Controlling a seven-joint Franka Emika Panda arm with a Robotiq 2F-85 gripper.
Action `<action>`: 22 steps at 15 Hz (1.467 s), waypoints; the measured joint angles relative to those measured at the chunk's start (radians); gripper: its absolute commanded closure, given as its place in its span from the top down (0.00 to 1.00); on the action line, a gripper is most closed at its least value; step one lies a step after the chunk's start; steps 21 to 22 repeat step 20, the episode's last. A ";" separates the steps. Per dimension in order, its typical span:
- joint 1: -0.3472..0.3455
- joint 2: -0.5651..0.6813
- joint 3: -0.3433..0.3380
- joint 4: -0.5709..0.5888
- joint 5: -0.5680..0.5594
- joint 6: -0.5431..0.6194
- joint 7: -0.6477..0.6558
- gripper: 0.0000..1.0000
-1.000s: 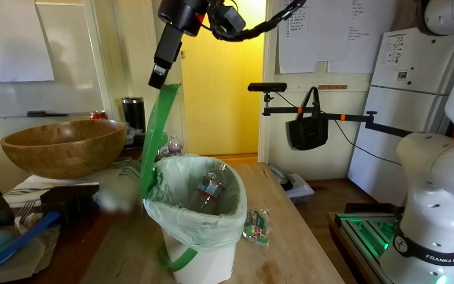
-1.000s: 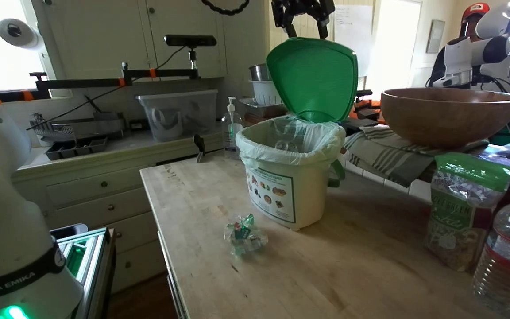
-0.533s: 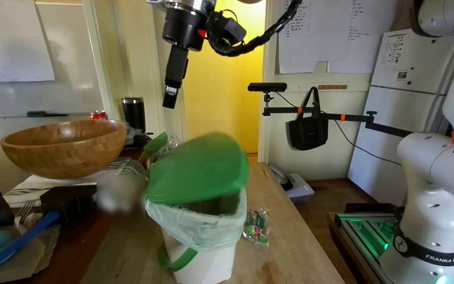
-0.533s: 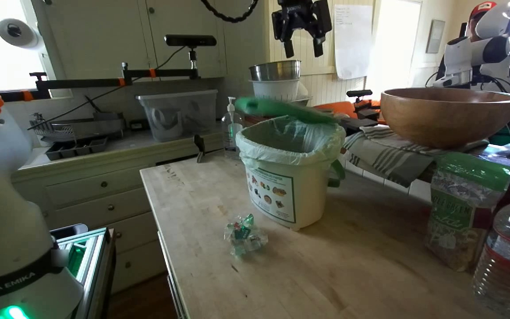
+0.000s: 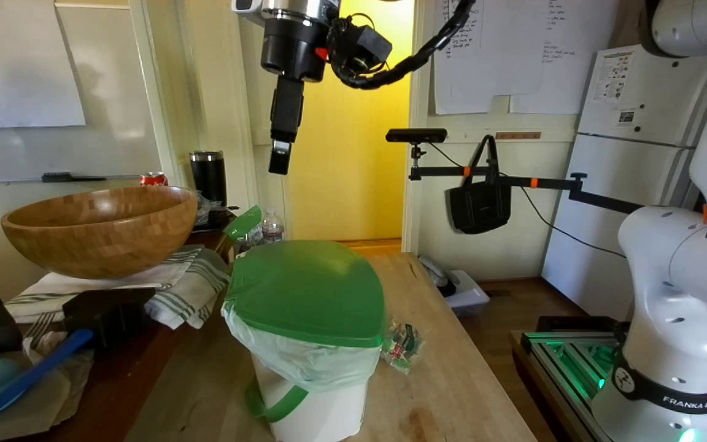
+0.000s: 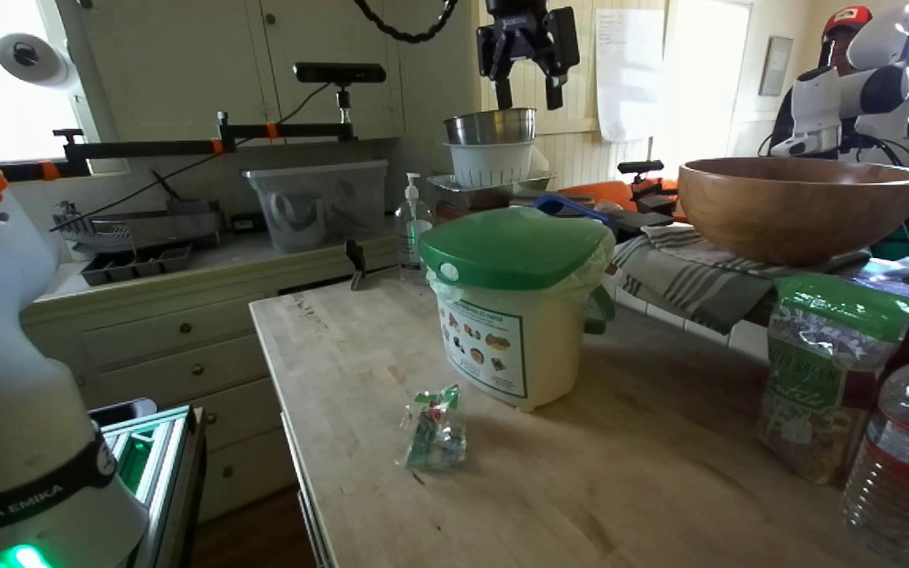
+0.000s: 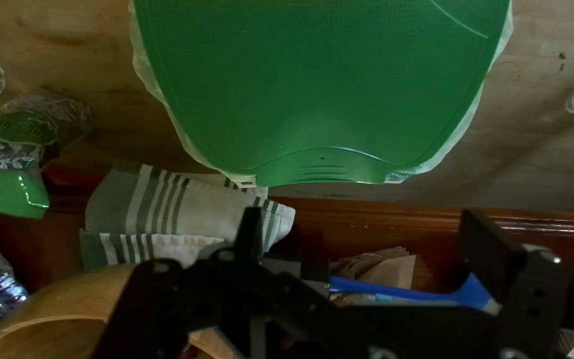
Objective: Put the bottles in the bin and close the bin
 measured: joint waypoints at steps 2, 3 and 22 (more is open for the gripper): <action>0.000 -0.008 0.001 -0.001 -0.001 -0.008 0.002 1.00; -0.001 -0.014 0.001 -0.006 -0.004 -0.013 0.002 1.00; -0.030 -0.203 -0.010 -0.330 -0.086 0.029 0.000 1.00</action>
